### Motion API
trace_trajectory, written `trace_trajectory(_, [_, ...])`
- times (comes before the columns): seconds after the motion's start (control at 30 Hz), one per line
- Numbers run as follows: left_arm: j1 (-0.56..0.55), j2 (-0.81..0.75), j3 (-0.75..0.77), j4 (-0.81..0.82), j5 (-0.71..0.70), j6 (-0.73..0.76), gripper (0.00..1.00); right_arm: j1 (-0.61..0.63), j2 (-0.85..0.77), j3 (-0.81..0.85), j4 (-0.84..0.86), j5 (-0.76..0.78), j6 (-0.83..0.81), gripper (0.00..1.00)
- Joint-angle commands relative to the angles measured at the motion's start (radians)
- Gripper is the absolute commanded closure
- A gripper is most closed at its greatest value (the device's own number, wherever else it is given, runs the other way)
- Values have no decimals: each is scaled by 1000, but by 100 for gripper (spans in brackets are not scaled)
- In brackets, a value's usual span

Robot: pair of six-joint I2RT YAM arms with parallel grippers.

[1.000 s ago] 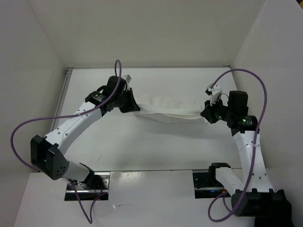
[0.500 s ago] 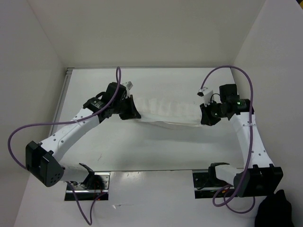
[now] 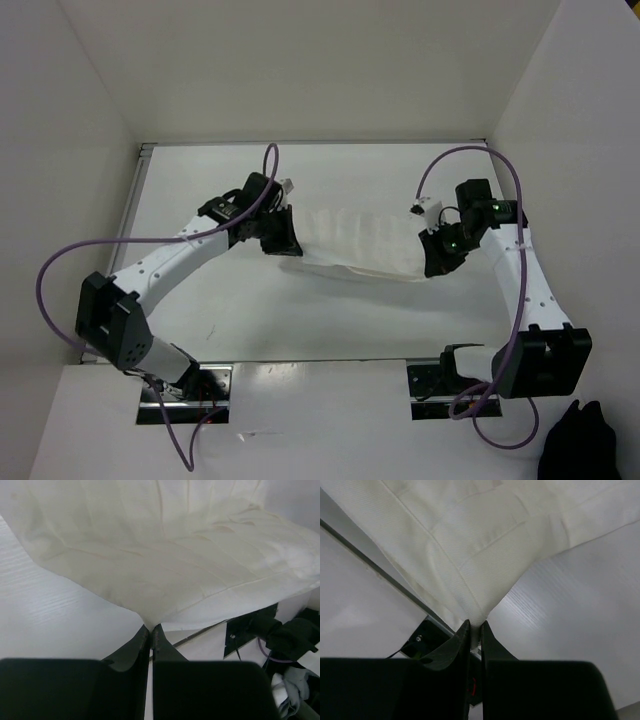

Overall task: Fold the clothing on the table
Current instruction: Fold the skirt

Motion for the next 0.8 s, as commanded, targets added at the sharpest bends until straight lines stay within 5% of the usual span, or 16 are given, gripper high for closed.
trace_trajectory(0.0, [14, 76, 147, -15, 9, 59, 96, -29, 13, 77, -56, -72, -67, 100])
trace_trajectory(0.3, [204, 297, 380, 74, 225, 90, 93, -113, 274, 319, 26, -444, -41, 99])
trace_trajectory(0.37, [270, 430, 429, 92, 248, 90, 82, -155, 402, 366, 152, -504, 178, 87])
trace_trajectory(0.4, [294, 487, 495, 92, 265, 90, 75, -164, 442, 386, 356, -490, 315, 59])
trace_trajectory(0.5, [368, 659, 594, 80, 343, 81, 64, -195, 564, 427, 551, -412, 575, 42])
trace_trajectory(0.57, [382, 677, 672, 39, 275, 108, 49, -195, 543, 417, 593, -296, 603, 40])
trace_trajectory(0.6, [382, 651, 683, 39, 239, 123, 28, -195, 511, 351, 634, -233, 617, 40])
trace_trajectory(0.67, [408, 590, 683, 68, 155, 174, 9, -184, 435, 265, 772, -142, 587, 34])
trace_trajectory(0.77, [435, 612, 745, 79, 206, 281, 6, -128, 339, 135, 845, -25, 389, 30])
